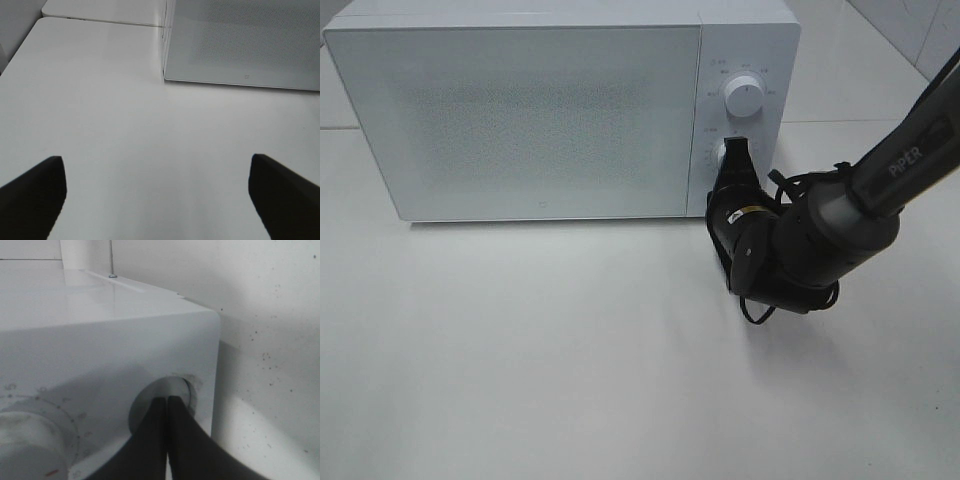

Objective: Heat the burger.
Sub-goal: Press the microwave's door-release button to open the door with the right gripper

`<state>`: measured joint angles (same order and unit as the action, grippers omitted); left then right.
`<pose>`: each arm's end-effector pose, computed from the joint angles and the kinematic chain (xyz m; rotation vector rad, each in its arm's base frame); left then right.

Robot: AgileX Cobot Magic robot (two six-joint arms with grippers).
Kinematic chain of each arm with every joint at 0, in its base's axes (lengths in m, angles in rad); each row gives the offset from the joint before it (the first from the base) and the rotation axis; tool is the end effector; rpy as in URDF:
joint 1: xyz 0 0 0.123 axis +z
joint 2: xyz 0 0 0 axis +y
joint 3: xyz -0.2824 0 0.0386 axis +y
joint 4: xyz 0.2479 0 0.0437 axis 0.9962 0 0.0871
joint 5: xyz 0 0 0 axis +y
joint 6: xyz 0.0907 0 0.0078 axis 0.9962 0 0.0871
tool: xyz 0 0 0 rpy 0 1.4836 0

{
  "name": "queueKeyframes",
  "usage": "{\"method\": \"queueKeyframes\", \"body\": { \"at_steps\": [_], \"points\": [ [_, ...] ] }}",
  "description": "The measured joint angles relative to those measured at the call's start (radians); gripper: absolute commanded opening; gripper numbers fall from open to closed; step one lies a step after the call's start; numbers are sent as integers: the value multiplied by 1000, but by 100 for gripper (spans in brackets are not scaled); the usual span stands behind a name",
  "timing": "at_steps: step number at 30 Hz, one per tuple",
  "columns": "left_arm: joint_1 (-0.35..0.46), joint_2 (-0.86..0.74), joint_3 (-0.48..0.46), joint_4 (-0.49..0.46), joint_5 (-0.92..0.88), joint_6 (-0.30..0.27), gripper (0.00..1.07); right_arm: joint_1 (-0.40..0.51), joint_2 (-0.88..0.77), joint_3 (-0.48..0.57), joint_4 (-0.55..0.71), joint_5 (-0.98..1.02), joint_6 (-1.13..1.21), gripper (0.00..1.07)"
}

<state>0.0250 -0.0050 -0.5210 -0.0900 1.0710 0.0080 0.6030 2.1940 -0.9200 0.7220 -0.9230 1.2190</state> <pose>-0.0085 -0.0074 0.2824 -0.0111 2.0264 -0.0865 0.3414 0.1769 0.0749 1.3757 1.5134 0.9806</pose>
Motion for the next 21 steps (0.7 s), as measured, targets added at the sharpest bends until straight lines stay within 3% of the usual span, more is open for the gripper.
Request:
{"method": "queueKeyframes", "body": {
  "at_steps": [21],
  "points": [
    [0,0,0,0,0,0,91,-13,6,-41,41,29,-44,0]
  ]
}}
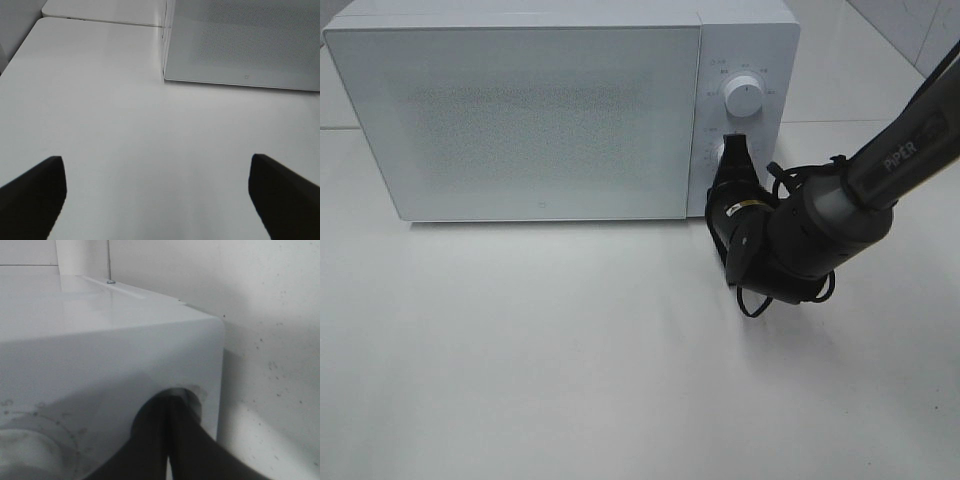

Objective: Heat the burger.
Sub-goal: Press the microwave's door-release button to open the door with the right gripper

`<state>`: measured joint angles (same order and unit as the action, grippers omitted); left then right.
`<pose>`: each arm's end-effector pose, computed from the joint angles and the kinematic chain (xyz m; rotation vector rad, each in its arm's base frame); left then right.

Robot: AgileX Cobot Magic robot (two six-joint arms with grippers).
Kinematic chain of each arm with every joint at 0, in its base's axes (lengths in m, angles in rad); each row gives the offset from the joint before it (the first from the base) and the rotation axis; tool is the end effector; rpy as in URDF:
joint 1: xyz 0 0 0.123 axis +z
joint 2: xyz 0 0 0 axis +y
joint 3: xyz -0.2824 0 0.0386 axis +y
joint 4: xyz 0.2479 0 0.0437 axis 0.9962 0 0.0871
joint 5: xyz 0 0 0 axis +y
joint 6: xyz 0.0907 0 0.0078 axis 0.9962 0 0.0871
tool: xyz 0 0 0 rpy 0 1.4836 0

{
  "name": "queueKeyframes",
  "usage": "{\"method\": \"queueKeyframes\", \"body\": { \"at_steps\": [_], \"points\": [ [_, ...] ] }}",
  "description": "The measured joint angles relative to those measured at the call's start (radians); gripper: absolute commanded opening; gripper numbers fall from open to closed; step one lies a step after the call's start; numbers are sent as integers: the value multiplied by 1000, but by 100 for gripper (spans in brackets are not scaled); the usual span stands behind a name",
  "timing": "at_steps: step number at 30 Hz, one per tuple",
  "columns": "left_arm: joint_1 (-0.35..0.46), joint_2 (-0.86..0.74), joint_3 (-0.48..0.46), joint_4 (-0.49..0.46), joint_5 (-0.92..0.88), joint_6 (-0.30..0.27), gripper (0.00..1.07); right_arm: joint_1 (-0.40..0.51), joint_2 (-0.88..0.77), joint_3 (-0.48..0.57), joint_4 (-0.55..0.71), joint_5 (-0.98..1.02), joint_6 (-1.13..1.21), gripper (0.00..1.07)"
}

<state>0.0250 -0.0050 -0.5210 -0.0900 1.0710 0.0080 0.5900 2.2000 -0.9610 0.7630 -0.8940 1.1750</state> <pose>-0.0085 -0.0074 0.2824 -0.0111 2.0264 -0.0865 0.3509 0.1760 0.0771 1.3950 1.4978 0.9539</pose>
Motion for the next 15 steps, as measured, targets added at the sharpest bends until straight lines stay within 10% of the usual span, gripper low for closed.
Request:
{"method": "queueKeyframes", "body": {
  "at_steps": [15],
  "points": [
    [0,0,0,0,0,0,91,-2,1,-47,89,74,-50,0]
  ]
}}
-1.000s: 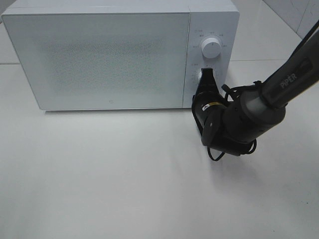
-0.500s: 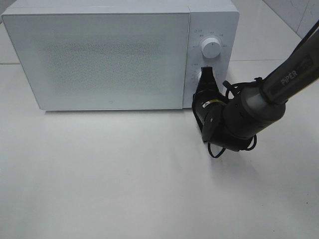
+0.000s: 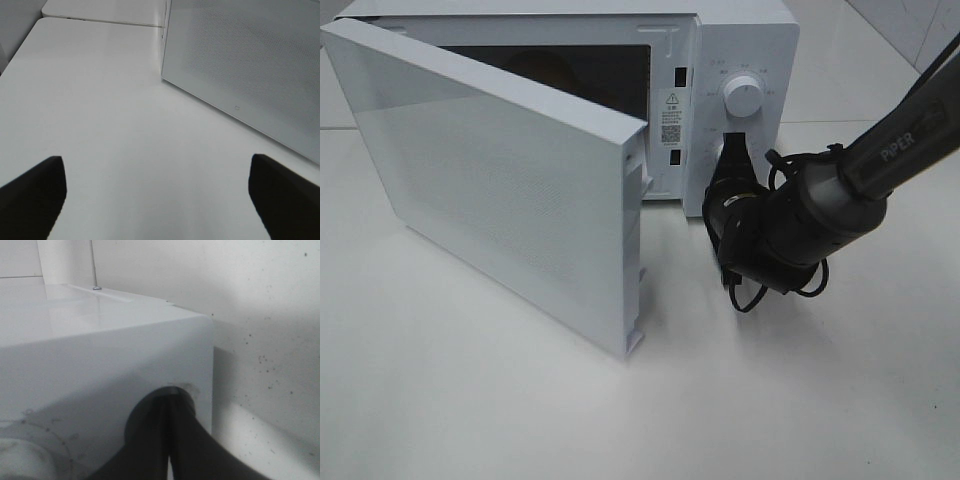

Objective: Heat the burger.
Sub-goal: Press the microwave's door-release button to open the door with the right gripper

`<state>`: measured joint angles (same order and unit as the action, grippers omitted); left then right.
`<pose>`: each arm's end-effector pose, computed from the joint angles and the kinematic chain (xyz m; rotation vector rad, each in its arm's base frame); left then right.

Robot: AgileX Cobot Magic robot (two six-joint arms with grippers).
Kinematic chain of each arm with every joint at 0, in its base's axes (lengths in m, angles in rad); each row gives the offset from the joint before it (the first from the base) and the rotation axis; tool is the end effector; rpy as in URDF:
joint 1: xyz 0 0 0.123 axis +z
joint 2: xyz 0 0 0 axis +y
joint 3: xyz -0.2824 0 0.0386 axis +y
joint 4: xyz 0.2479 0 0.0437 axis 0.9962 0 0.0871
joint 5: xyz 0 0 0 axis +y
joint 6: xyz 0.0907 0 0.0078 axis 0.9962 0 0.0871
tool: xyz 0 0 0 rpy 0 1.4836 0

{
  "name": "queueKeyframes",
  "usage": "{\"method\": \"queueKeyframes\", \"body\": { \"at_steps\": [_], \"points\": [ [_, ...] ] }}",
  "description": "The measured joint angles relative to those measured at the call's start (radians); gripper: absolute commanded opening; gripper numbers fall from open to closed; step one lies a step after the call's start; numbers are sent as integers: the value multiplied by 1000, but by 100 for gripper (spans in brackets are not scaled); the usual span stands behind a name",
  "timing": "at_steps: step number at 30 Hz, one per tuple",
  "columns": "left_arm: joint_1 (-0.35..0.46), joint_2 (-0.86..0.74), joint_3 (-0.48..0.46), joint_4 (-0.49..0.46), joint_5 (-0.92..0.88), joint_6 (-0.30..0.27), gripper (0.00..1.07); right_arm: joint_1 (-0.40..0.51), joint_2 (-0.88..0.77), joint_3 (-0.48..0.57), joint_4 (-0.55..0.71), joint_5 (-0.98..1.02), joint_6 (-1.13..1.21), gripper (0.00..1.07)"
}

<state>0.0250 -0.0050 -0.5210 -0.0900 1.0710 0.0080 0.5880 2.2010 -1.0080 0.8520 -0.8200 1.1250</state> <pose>-0.0085 -0.0074 0.2824 -0.0111 2.0264 -0.0865 0.3578 0.1784 0.0781 1.4727 1.4965 0.9167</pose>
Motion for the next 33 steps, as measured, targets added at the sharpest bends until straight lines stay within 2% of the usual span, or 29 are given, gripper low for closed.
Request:
{"method": "queueKeyframes", "body": {
  "at_steps": [8,22,30,33],
  "points": [
    [0,0,0,0,0,0,91,-4,-14,3,8,26,-1,0],
    [0,0,0,0,0,0,91,-25,-56,58,-102,45,5,0],
    [0,0,0,0,0,0,91,0,-89,112,-134,25,6,0],
    [0,0,0,0,0,0,91,12,-119,136,-189,23,6,0]
  ]
}}
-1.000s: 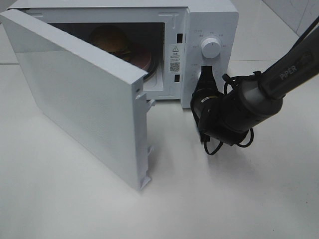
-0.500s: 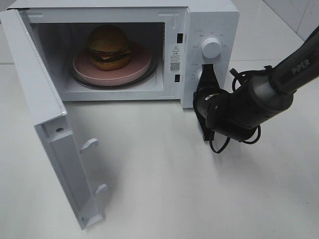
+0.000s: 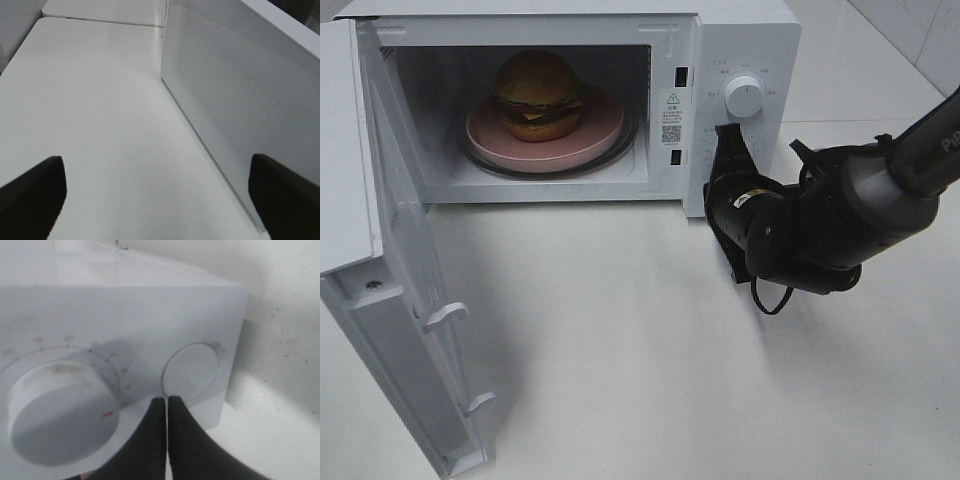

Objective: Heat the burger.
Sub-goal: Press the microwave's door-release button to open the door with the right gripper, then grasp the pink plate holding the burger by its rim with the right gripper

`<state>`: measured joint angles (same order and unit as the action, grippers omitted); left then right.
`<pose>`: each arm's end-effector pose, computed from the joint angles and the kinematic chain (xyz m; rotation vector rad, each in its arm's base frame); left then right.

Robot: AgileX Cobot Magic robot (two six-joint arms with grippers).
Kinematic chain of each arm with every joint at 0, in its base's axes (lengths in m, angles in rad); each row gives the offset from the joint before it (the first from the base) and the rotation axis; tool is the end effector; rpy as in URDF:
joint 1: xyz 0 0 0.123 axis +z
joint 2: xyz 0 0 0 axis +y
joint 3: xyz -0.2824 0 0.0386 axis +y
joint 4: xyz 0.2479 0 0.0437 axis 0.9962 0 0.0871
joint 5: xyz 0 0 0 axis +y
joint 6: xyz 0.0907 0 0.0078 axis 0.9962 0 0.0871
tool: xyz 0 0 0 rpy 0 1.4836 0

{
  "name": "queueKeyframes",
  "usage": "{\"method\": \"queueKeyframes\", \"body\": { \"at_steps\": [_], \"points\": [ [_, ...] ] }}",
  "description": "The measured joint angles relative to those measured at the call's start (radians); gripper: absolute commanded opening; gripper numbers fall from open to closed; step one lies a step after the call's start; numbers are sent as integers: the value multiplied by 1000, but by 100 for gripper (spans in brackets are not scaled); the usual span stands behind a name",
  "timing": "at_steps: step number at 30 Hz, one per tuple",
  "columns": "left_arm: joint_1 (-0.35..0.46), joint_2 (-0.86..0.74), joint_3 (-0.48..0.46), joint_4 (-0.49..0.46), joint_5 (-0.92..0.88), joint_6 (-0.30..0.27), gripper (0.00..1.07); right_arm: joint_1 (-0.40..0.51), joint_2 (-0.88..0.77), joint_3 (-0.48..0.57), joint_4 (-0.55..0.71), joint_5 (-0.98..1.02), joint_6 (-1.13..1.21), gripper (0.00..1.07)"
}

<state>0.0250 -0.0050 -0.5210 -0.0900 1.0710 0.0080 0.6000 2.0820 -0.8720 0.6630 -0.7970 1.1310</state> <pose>-0.0085 -0.0074 0.2824 -0.0111 2.0264 -0.0865 0.3313 0.1782 0.0987 1.2921 1.6622 0.9691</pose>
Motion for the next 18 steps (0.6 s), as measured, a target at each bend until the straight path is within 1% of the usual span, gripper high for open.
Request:
{"method": "queueKeyframes", "body": {
  "at_steps": [6,8,9,11,14,15,16,18],
  "points": [
    [0,0,0,0,0,0,91,2,-46,42,-36,22,-11,0],
    [0,0,0,0,0,0,91,2,-81,80,-97,84,-43,0],
    [0,0,0,0,0,0,91,2,-81,80,-97,84,-43,0],
    [0,0,0,0,0,0,91,2,-120,100,-143,155,-88,0],
    [0,0,0,0,0,0,91,2,-132,102,-152,185,-111,0],
    [0,0,0,0,0,0,91,2,-154,103,-168,244,-166,1],
    [0,0,0,0,0,0,91,2,-154,103,-168,244,-166,1],
    [0,0,0,0,0,0,91,2,-199,103,-176,362,-286,1]
  ]
}}
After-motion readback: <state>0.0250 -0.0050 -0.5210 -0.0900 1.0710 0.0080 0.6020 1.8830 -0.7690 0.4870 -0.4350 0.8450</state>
